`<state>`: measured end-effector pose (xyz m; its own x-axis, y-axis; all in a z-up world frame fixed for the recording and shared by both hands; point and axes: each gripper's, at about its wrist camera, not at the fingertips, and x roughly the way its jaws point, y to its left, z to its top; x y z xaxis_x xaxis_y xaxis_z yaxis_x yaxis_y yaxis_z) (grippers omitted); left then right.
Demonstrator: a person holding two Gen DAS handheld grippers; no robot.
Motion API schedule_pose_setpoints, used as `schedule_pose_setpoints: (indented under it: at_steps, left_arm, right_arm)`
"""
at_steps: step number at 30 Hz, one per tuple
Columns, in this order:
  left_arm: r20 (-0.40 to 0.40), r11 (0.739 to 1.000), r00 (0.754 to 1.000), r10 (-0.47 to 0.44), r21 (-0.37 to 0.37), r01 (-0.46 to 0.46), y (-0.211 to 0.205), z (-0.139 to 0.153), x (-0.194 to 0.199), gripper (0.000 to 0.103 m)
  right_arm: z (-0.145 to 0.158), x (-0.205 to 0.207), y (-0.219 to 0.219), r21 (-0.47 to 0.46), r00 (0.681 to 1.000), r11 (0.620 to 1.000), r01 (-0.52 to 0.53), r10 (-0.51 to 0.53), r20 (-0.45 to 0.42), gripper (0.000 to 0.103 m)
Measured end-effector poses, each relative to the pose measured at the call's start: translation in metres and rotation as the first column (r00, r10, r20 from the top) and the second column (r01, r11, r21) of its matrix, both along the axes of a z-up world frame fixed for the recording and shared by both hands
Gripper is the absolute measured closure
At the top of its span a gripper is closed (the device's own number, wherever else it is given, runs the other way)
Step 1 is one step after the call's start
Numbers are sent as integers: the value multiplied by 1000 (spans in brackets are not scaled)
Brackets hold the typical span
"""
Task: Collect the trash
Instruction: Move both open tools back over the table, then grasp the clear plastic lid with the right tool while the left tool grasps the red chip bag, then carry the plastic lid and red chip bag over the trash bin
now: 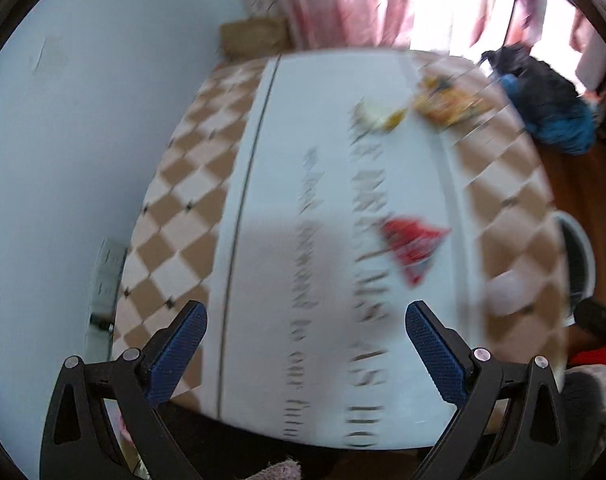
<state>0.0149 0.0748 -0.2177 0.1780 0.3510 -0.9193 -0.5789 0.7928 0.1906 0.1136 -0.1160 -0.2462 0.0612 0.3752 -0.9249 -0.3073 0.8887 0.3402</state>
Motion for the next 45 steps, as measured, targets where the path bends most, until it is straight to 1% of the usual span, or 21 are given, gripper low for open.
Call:
schedule_pose_setpoints:
  at_steps: [1, 3, 7, 8, 11, 12, 14, 16, 19, 22, 25, 26, 27, 28, 29, 30, 31, 34, 39, 42, 45]
  left_arm:
    - [-12, 1000, 1000, 8, -4, -8, 3, -7, -4, 1]
    - [-40, 1000, 999, 16, -7, -16, 8, -21, -7, 1]
    - [-66, 1000, 998, 9, -6, -9, 14, -36, -4, 1]
    - [-70, 1000, 998, 6, -8, -7, 14, -38, -3, 1]
    - [-75, 1000, 997, -5, -18, 4, 15, -42, 4, 1]
    - [-71, 1000, 997, -11, -24, 9, 15, -42, 8, 1]
    - [-57, 999, 998, -30, -38, 28, 13, -40, 15, 1]
    - [-37, 998, 998, -43, -55, 41, 12, -35, 24, 1]
    - [9, 991, 998, -59, -116, 60, 9, -31, 40, 1]
    - [41, 980, 997, -58, -188, 65, 7, -33, 59, 2]
    - [35, 976, 996, -85, -200, 91, 3, -41, 79, 3]
    - [34, 972, 995, -94, -215, 99, 1, -45, 86, 3]
    - [36, 971, 995, -96, -216, 101, 1, -47, 90, 13]
    - [39, 972, 994, -98, -212, 104, 1, -47, 93, 29]
    - [34, 973, 994, -102, -203, 107, 0, -48, 95, 36]
    - [31, 973, 994, -105, -202, 109, 1, -50, 97, 49]
    - [34, 972, 994, -108, -208, 113, 1, -50, 97, 60]
    - [53, 970, 992, -112, -211, 120, 1, -49, 97, 68]
    - [70, 972, 990, -123, -190, 135, -1, -41, 92, 76]
    - [82, 976, 989, -123, -171, 136, -1, -33, 86, 76]
    - [96, 979, 988, -123, -152, 137, -2, -22, 77, 76]
  right_arm:
    - [-10, -1, 11, -13, 1000, 1000, -14, 13, -5, 11]
    - [-21, 2, 25, -25, 1000, 999, -26, 25, -12, 23]
    - [-37, 4, 52, -66, 998, 996, -61, 61, -3, 34]
    - [-40, 4, 57, -75, 997, 994, -76, 77, 0, 40]
    - [-53, 4, 71, -116, 992, 985, -130, 129, -14, 53]
    - [-51, 5, 72, -121, 991, 984, -134, 136, 9, 60]
    - [-49, 8, 69, -120, 989, 982, -146, 147, 6, 60]
    - [-46, 14, 57, -119, 992, 985, -123, 125, 7, 60]
    - [-44, 29, 37, -143, 996, 986, -88, 91, 13, 60]
    - [-46, 42, 20, -134, 998, 989, -58, 59, 1, 60]
    - [-46, 48, 17, -139, 998, 988, -61, 63, 5, 60]
    - [-47, 49, 16, -136, 998, 989, -64, 66, 5, 60]
    - [-47, 51, 15, -134, 998, 989, -65, 66, 5, 60]
    - [-47, 52, 14, -132, 998, 989, -67, 68, 6, 60]
    - [-48, 51, 16, -130, 998, 989, -66, 67, 6, 60]
    - [-49, 52, 20, -126, 998, 990, -66, 67, 4, 60]
    - [-49, 52, 21, -124, 998, 990, -66, 67, 4, 60]
    - [-50, 52, 22, -122, 998, 990, -68, 70, 6, 60]
    - [-48, 49, 25, -121, 997, 990, -78, 80, 9, 60]
    - [-41, 46, 28, -120, 995, 988, -94, 98, 26, 60]
    - [-28, 41, 32, -108, 992, 988, -107, 113, 54, 60]
